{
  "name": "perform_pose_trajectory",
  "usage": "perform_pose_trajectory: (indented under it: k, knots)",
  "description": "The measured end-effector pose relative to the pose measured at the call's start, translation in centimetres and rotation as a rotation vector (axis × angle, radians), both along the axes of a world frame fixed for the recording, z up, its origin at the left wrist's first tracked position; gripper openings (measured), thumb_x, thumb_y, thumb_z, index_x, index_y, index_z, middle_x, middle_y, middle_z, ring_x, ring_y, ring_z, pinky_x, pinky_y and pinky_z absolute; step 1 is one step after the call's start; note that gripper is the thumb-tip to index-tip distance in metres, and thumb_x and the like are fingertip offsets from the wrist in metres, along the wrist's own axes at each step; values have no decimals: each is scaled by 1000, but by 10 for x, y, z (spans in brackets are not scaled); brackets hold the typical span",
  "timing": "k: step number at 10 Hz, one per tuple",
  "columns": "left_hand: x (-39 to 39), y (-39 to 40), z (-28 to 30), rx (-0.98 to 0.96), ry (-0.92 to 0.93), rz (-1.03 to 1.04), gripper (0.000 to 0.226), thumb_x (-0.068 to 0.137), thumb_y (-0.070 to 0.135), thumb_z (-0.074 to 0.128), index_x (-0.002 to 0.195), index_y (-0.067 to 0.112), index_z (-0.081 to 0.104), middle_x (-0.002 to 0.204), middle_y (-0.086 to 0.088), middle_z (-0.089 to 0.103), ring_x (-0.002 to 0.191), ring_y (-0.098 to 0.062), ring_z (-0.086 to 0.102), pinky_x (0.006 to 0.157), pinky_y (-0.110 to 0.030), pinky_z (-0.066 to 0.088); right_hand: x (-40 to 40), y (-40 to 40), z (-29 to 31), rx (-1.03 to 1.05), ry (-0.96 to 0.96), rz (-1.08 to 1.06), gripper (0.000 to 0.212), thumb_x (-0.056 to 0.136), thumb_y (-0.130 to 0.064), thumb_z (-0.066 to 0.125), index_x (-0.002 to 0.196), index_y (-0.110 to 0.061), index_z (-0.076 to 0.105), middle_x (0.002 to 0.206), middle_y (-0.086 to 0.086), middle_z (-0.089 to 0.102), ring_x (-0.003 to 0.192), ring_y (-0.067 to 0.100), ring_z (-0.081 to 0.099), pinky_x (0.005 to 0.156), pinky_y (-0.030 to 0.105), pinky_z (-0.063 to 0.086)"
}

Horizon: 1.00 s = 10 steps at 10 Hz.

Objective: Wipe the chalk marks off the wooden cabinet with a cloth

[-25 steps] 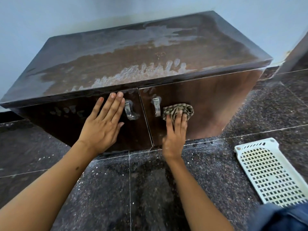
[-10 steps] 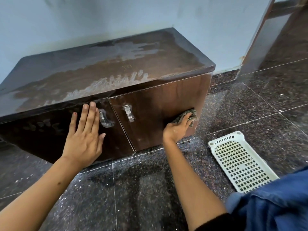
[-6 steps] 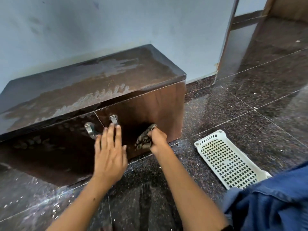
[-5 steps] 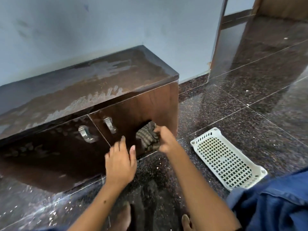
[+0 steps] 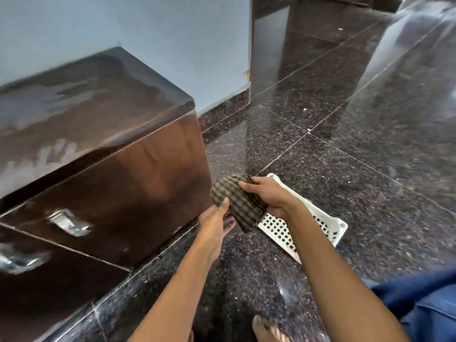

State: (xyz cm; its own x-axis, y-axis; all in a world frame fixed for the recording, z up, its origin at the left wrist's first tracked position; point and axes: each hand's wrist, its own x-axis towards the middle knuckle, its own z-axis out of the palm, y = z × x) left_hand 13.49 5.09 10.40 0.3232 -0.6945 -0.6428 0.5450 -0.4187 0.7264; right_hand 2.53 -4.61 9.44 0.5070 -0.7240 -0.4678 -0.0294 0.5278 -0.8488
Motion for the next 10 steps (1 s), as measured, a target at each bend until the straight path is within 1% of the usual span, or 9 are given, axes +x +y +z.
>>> perform_pose_trajectory:
  k: [1, 2, 4, 5, 6, 7, 8, 9, 10]
  knots:
    - [-10, -15, -12, -14, -1, -42, 10, 94, 14, 53, 89, 10, 62, 92, -8, 66, 79, -18, 62, 71, -30, 51, -15, -12, -17, 1, 88, -49, 10, 92, -10, 57, 87, -7, 65, 83, 10, 69, 66, 14, 67, 64, 26, 56]
    - [-23, -38, -31, -10, 11, -48, 12, 90, 5, 58, 101, 7, 62, 97, -11, 68, 86, -22, 65, 74, -36, 54, -29, -23, -39, 5, 117, -126, 11, 93, -9, 55, 87, -8, 65, 83, 8, 68, 67, 13, 66, 65, 26, 56]
    - [-70, -71, -73, 74, 74, -125, 60, 82, -14, 58, 132, 17, 42, 106, -10, 64, 93, -23, 60, 71, -35, 52, -79, -41, -81, 26, 228, -257, 18, 92, -2, 55, 107, -5, 64, 91, 13, 67, 78, 19, 63, 78, 30, 55]
    - [-95, -81, -92, 129, 67, -141, 70, 83, -16, 55, 141, 18, 34, 115, -10, 58, 96, -21, 55, 78, -35, 47, -99, -48, -101, 9, 401, -311, 24, 90, -7, 59, 114, -4, 62, 102, 18, 67, 87, 23, 63, 88, 40, 53]
    - [-110, -85, -111, 207, 15, -150, 69, 85, -13, 56, 142, 16, 33, 120, -11, 58, 98, -22, 55, 83, -32, 46, -108, -51, -116, -13, 539, -308, 20, 89, -14, 63, 109, -13, 62, 101, 15, 68, 86, 25, 64, 85, 44, 55]
    - [-116, -87, -131, 277, -58, -208, 66, 84, -9, 58, 140, 16, 35, 108, -7, 60, 103, -27, 58, 95, -35, 47, -111, -50, -124, -75, 645, -264, 13, 89, -18, 63, 101, -20, 58, 99, 11, 66, 86, 25, 65, 77, 40, 56]
    - [-116, -86, -141, 315, -94, -275, 61, 84, -3, 61, 137, 15, 38, 119, -10, 59, 106, -28, 58, 98, -40, 47, -112, -48, -132, -118, 708, -214, 17, 91, -16, 61, 107, -16, 60, 104, 11, 63, 83, 21, 60, 59, 25, 47]
    - [-118, -81, -137, 382, -149, -315, 63, 88, 7, 60, 142, 14, 29, 136, -13, 48, 116, -30, 54, 102, -42, 42, -116, -43, -136, -164, 749, -156, 28, 92, -6, 57, 118, -12, 62, 98, 7, 64, 70, 11, 55, 52, 16, 45]
    - [-126, -73, -124, 396, -342, -283, 54, 95, 15, 51, 143, 12, 27, 141, -13, 41, 117, -28, 50, 97, -39, 41, -117, -41, -137, -268, 859, -202, 38, 88, 3, 55, 122, -14, 60, 112, 6, 65, 87, 16, 59, 72, 26, 51]
